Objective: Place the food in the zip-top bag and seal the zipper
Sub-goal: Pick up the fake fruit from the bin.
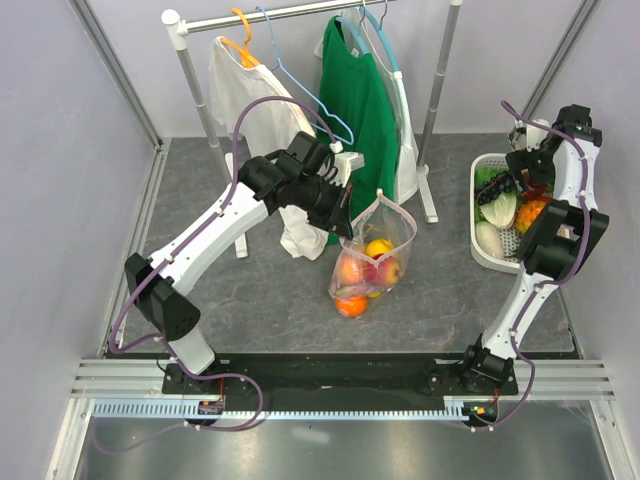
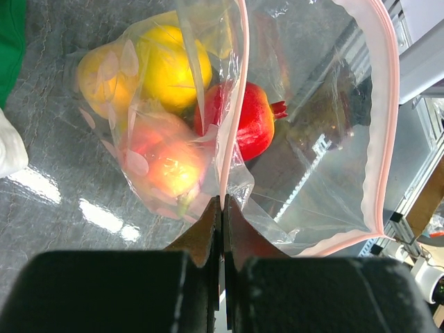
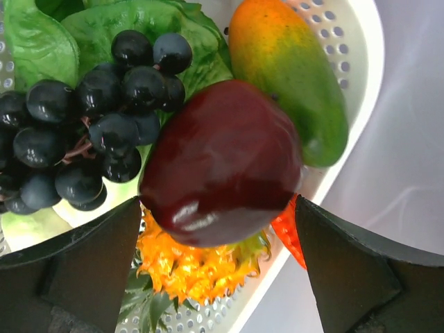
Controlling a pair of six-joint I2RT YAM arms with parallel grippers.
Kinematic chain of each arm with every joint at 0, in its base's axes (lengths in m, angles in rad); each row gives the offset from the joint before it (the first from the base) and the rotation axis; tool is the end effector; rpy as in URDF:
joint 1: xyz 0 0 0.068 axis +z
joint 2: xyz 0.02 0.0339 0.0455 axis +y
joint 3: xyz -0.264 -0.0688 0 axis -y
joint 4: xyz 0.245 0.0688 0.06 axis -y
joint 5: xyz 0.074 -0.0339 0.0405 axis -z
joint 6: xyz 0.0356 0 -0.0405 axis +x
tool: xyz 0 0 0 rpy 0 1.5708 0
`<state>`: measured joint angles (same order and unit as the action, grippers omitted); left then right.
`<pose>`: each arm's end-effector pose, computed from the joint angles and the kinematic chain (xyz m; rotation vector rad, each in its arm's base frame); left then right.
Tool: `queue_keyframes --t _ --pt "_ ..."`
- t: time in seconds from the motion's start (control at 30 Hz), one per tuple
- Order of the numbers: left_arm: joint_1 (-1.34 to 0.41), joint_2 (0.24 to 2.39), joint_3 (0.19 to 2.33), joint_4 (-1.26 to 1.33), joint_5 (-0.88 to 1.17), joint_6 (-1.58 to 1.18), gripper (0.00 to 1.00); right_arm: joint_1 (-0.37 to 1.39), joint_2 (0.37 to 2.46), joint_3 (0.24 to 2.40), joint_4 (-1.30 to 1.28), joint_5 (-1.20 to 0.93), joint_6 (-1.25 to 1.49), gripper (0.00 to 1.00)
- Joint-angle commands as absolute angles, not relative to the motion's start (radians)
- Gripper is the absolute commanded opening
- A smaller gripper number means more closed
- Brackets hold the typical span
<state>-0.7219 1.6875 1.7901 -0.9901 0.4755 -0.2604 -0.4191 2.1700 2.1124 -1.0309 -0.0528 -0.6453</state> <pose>0.2557 -0.2468 0.3785 0.8078 2.4647 -0.9856 0.4280 -0.1886 0.2802 -0.3205 2.6674 -0.2741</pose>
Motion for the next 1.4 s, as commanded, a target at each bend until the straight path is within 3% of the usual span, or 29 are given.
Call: queue_keyframes --t 0.0,0.93,1.37 --pt "-0.719 1.697 1.841 -0.992 0.472 -0.222 0.02 -0.419 2.189 2.149 -0.991 -0.078 -0.649 0.98" --pt "-0.718 1.723 1.884 -1.012 0.486 -0.216 0.02 -0.420 2.189 2.155 -1.029 -0.150 -0.580 0.98" --pt "-0.718 1.721 1.884 -1.012 0.492 -0.210 0.02 -0.429 2.099 2.072 -0.946 -0.132 -0.302 0.98"
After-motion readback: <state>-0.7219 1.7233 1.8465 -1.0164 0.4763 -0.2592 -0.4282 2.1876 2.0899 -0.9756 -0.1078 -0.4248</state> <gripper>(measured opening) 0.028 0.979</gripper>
